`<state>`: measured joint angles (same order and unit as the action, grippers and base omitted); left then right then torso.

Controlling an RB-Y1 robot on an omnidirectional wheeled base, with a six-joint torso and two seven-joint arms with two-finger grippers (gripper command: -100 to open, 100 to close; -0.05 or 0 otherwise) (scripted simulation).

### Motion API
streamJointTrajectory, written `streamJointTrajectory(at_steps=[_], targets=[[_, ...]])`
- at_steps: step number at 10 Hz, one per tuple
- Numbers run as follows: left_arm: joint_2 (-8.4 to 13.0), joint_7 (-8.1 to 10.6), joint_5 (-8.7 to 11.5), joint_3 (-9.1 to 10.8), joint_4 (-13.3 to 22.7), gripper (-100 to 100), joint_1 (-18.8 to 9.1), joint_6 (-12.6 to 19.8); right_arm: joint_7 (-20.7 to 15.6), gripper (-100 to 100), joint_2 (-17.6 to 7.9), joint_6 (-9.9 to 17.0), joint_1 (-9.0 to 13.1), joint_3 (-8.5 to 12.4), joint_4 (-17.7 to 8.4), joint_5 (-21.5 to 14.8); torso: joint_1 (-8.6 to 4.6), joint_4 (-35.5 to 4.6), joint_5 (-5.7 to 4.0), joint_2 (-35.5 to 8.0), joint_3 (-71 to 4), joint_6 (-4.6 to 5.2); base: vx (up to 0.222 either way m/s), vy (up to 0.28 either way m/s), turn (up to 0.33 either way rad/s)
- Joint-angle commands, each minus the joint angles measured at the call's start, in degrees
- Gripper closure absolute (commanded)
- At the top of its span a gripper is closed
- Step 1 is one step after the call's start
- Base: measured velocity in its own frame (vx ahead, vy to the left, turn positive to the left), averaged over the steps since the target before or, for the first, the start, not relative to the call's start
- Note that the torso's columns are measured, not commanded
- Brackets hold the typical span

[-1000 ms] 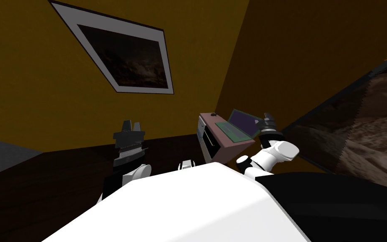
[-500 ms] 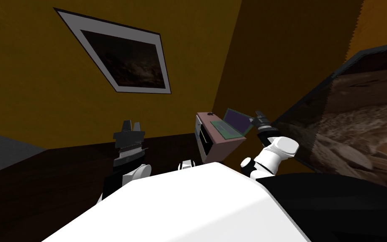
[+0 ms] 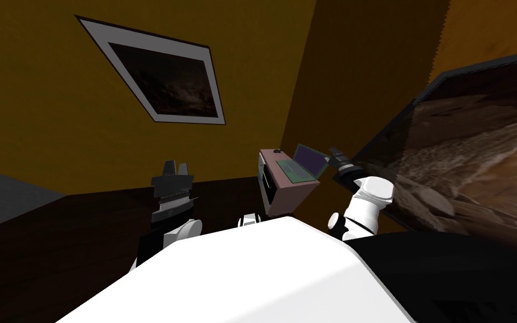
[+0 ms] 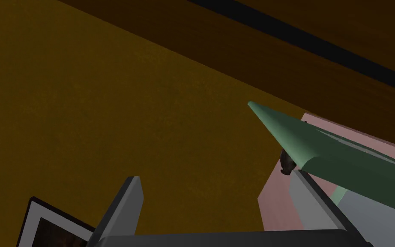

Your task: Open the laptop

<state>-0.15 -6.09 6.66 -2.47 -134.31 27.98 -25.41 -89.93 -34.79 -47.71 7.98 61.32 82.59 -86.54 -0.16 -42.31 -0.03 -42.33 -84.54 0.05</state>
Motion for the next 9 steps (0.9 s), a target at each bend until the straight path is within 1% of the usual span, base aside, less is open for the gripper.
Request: streamJointTrajectory(at_steps=[1, 2, 4, 6, 7, 8, 9], targets=[[0.0, 0.00, 0.0, 0.00, 0.0, 0, 0.0, 0.0, 0.9, -100, -2.8, -1.5, -1.8, -4.8, 0.1, -0.7, -0.13, 0.0, -0.08, 0.0, 0.0, 0.08, -0.109, -0.170, 0.035], [0.0, 0.00, 0.0, 0.00, 0.0, 0, 0.0, 0.0, 0.9, -100, -2.8, -1.5, -1.8, -5.2, 0.1, -0.7, -0.12, 0.1, -0.15, 0.0, 0.0, 0.17, -0.074, -0.097, 0.001], [0.0, 0.00, 0.0, -0.01, 0.0, 0, 0.0, 0.0, 1.7, -100, -4.4, -2.4, -3.1, -8.4, 0.6, -1.3, 0.03, 0.1, -0.07, 0.1, -0.1, 0.09, -0.061, -0.111, 0.002], [0.0, 0.00, 0.0, -0.01, 0.0, 0, 0.0, 0.0, 2.3, -100, -5.6, -3.0, -4.0, -10.9, 0.9, -1.7, -0.39, 0.1, -0.20, 0.1, -0.1, 0.15, -0.075, -0.100, 0.032], [0.0, 0.00, 0.0, -0.01, 0.0, 0, 0.0, 0.0, 2.7, -100, -6.3, -3.4, -4.5, -12.3, 1.2, -2.0, -0.76, 0.0, -0.09, 0.1, -0.1, 0.30, -0.067, -0.077, 0.017], [0.0, 0.00, 0.0, -0.01, 0.0, 0, 0.0, 0.0, 2.0, -100, -5.0, -3.2, -4.1, -11.9, 0.7, -1.6, -1.11, -0.1, 0.02, 0.0, -0.2, 0.37, -0.032, -0.008, 0.042], [0.0, 0.00, 0.0, -0.01, 0.0, 0, 0.0, 0.0, 2.7, -100, -5.6, -1.6, -3.5, -12.2, -0.6, -3.1, -0.97, 0.0, -0.15, 0.1, -0.1, 0.34, -0.079, 0.007, 0.297]])
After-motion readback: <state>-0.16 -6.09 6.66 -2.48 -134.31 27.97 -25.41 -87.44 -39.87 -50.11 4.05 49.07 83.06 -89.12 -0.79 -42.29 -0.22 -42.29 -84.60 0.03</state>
